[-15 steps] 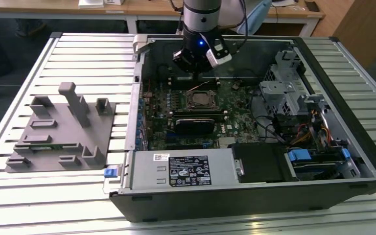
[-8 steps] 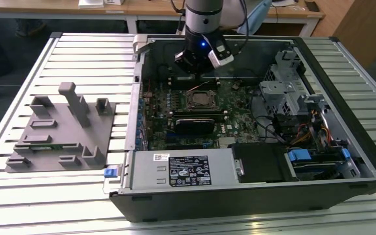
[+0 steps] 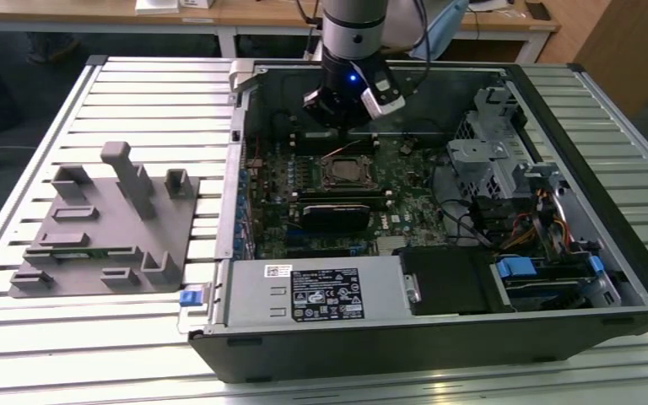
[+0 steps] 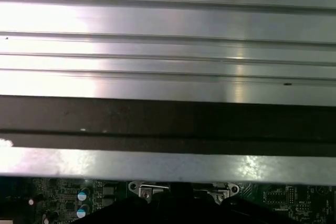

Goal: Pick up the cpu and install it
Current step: 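Install the first cpu locking lever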

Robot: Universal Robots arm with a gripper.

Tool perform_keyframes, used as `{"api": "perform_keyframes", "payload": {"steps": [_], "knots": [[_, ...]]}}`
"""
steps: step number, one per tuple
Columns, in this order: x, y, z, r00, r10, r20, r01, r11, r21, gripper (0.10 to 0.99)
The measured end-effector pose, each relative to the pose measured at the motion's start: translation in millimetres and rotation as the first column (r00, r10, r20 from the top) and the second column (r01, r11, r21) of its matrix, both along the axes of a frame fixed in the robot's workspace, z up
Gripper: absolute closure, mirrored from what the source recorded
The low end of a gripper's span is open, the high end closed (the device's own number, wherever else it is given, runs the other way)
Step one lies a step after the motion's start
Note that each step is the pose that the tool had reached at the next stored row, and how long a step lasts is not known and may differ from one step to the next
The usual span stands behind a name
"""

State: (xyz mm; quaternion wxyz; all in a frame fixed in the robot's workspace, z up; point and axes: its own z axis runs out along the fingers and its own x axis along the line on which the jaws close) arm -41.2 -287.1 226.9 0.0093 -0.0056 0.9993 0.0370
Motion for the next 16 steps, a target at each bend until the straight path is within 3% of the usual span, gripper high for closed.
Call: {"api": "perform_keyframes", "payload": {"steps": [16], "knots": [[9.5, 2.6, -2.7, 1.0000, 0.000, 0.0000, 0.000, 1.0000, -0.005, 0.980]]}}
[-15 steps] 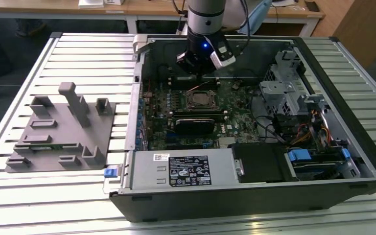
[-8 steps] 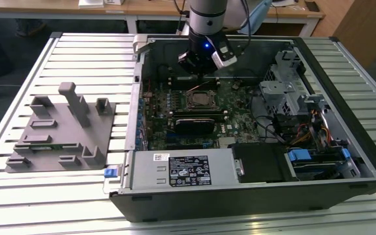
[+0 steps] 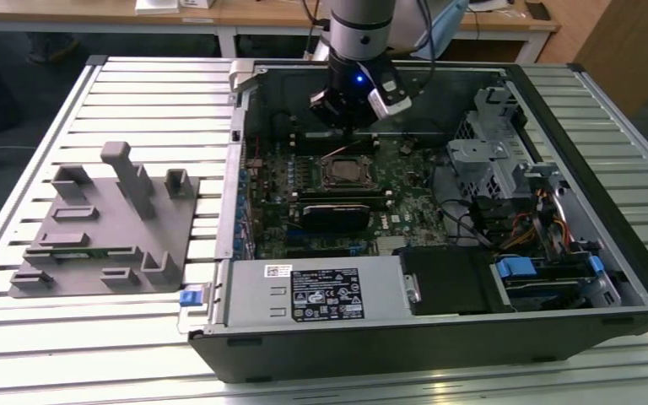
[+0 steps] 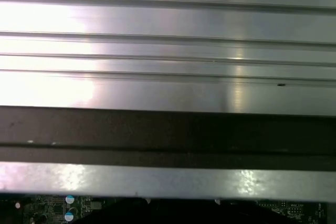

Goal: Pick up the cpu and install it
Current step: 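Install the first cpu locking lever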

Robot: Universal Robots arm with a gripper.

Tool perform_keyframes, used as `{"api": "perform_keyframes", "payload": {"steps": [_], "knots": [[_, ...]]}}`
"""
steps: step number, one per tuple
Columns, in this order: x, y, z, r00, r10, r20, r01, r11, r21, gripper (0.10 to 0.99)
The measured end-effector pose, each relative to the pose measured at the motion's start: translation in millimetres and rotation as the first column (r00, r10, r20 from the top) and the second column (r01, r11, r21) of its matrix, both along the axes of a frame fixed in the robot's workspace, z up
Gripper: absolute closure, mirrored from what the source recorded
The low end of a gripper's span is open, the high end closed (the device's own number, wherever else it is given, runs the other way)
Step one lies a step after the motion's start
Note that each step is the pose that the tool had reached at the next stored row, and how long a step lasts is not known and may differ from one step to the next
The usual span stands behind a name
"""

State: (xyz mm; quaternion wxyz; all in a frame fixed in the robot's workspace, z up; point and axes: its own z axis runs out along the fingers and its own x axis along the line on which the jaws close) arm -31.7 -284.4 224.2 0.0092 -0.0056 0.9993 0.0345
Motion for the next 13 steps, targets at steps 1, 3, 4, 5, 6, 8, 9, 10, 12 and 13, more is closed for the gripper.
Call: {"api": "perform_keyframes", "payload": {"steps": [1, 3, 4, 5, 6, 8, 9, 10, 12, 13], "knots": [[0.8, 0.0, -0.2, 1.0000, 0.000, 0.0000, 0.000, 1.0000, 0.000, 0.980], [2.1, 0.1, -0.7, 1.0000, 0.000, -0.0001, 0.000, 1.0000, -0.001, 0.980], [2.8, 0.1, -1.1, 1.0000, 0.000, -0.0001, 0.000, 1.0000, -0.001, 0.980], [3.4, 0.1, -1.6, 1.0000, 0.000, 0.0000, 0.000, 1.0000, -0.001, 0.980], [4.1, 0.1, -2.0, 1.0000, 0.000, -0.0001, 0.000, 1.0000, -0.001, 0.980], [5.7, 0.1, -3.4, 1.0000, 0.000, 0.0000, 0.000, 1.0000, -0.001, 0.980], [6.3, 0.1, -4.2, 1.0000, 0.000, -0.0001, 0.000, 1.0000, -0.001, 0.980], [7.0, 0.1, -5.0, 1.0000, 0.000, 0.0000, 0.000, 1.0000, -0.001, 0.980], [8.3, 0.1, -6.7, 1.0000, 0.000, -0.0001, 0.000, 1.0000, -0.001, 0.980], [8.9, 0.1, -7.6, 1.0000, 0.000, -0.0002, 0.000, 1.0000, -0.002, 0.980]]}}
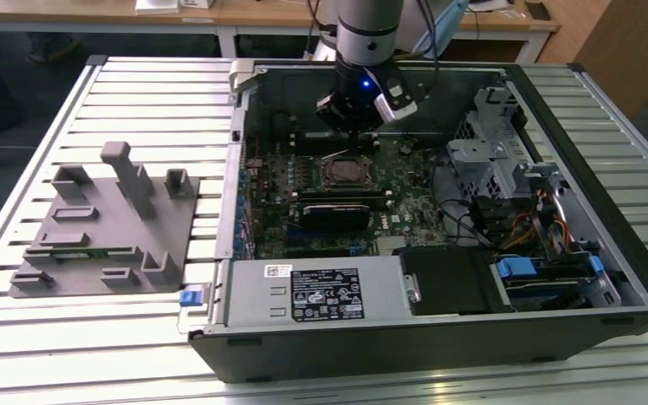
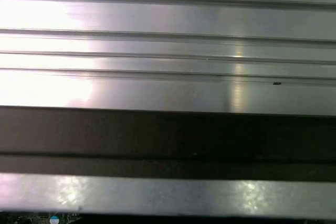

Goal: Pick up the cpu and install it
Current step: 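Install the first cpu locking lever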

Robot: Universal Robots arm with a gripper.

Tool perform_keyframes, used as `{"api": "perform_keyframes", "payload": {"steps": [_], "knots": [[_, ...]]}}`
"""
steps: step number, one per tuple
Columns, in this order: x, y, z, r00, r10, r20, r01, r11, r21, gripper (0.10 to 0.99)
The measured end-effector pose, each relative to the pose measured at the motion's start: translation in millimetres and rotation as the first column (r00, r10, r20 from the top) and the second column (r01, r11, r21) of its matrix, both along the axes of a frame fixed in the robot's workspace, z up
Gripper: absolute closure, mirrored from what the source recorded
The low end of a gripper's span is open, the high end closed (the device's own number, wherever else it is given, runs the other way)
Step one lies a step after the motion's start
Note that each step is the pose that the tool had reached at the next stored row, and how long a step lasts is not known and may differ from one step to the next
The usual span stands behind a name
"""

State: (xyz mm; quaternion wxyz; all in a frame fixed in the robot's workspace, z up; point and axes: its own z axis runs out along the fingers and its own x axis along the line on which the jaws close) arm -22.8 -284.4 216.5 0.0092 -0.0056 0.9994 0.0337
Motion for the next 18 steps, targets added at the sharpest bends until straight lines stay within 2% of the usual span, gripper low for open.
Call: {"api": "perform_keyframes", "payload": {"steps": [18], "knots": [[3.3, 0.0, -6.3, 1.0000, 0.000, 0.0002, 0.000, 1.0000, 0.000, 0.980]]}}
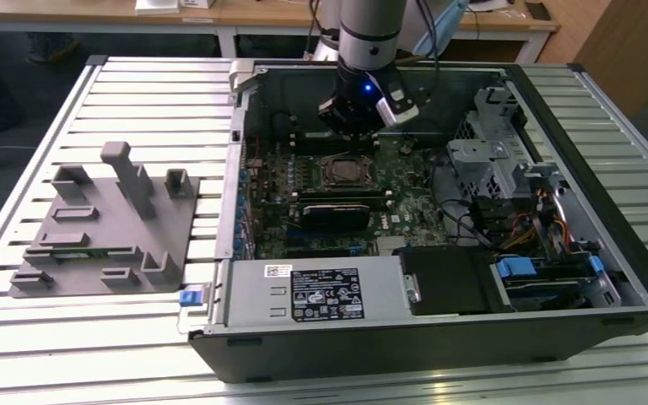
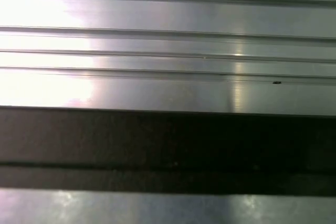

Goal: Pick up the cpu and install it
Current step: 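Install the first cpu locking lever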

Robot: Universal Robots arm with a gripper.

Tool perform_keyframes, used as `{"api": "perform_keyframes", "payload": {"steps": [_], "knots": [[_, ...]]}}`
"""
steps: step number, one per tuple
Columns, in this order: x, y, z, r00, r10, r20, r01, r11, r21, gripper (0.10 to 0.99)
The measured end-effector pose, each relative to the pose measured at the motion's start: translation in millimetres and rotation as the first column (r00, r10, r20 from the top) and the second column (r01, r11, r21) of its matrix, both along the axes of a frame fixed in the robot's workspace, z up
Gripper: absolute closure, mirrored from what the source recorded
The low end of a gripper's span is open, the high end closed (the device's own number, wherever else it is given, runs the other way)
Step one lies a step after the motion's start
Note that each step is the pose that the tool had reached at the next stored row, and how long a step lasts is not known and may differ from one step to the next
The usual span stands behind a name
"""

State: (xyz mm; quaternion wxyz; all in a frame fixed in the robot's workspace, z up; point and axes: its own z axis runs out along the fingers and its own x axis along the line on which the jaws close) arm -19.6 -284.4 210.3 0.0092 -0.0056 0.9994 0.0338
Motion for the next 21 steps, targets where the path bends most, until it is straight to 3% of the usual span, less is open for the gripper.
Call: {"api": "perform_keyframes", "payload": {"steps": [21], "knots": [[2.8, -0.1, -10.2, 1.0000, 0.000, -0.0022, 0.000, 1.0000, 0.000, 0.980]]}}
